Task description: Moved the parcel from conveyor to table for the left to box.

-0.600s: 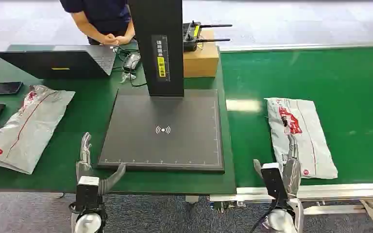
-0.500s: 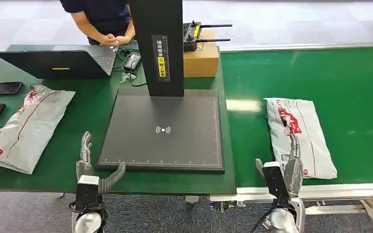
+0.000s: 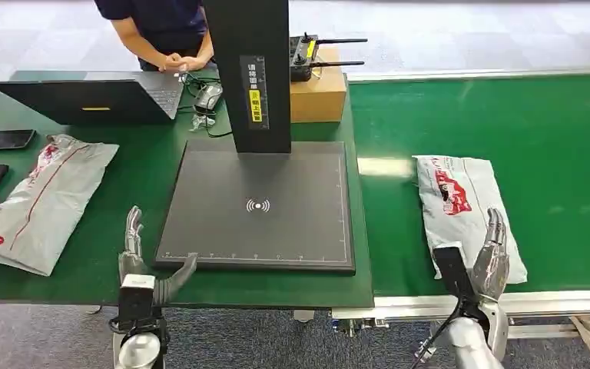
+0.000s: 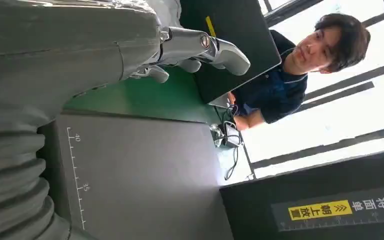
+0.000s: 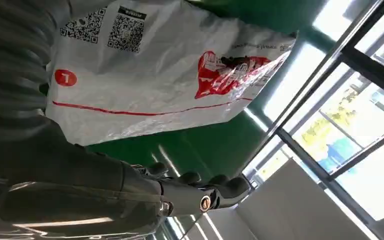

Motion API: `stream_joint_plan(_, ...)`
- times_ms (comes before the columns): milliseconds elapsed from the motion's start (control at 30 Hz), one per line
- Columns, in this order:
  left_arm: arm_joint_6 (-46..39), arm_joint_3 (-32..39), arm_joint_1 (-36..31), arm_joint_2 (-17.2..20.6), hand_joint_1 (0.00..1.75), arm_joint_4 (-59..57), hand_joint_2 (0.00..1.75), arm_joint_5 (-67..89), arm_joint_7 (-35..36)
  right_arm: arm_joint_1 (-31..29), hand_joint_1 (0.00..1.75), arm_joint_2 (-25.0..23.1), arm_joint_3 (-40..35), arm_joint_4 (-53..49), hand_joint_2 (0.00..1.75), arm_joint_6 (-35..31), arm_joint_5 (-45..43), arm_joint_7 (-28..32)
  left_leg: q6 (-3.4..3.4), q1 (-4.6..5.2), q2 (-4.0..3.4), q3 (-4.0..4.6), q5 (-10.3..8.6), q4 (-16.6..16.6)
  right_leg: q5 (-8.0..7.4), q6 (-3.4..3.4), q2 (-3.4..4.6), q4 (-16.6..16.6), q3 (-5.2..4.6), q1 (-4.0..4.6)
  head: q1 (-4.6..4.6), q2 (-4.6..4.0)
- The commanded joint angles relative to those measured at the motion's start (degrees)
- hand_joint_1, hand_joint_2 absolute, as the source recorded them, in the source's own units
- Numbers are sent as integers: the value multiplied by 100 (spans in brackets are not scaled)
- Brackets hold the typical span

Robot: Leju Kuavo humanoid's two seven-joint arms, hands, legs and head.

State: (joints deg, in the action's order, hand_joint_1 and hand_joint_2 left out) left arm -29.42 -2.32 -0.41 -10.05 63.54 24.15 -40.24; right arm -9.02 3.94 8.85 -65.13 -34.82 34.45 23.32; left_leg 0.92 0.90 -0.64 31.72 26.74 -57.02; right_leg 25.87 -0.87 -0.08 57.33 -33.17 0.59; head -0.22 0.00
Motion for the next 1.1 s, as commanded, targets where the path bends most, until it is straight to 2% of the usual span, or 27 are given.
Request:
stream_joint_plan(33,-4,26,-142,18,0,-299,175,-12,24,-273,0,123,206,673,175,-35,16,28,-13,-3,8,-11,-2,8,-1,9,-4,-9,13,1,0,0)
stream_joint_plan(400,-84,-186,-186,113,0,-447,175,-57,24,-1064,0,286,162,1921,175,-360,728,-396,-20,-4,6,-19,-9,19,-10,21,3,-22,21,-1,0,0)
stream_joint_plan(633,-59,-224,-184,175,0,-449,175,-75,24,-1739,0,398,-235,2763,175,130,1632,-1151,-11,0,-10,-12,-7,10,-8,12,16,-9,8,-3,2,0)
stream_joint_plan(833,-100,-187,-136,166,0,-399,175,-87,24,-2107,0,301,-407,3310,175,350,1934,-1220,-11,-2,-5,-11,-5,8,-5,9,9,-7,8,-1,0,0)
stream_joint_plan(1100,-71,-173,-121,172,0,-374,175,-72,24,-2225,0,180,-638,3598,175,562,2191,-1282,-8,-2,-7,-9,-4,5,-5,8,10,-5,7,1,0,0)
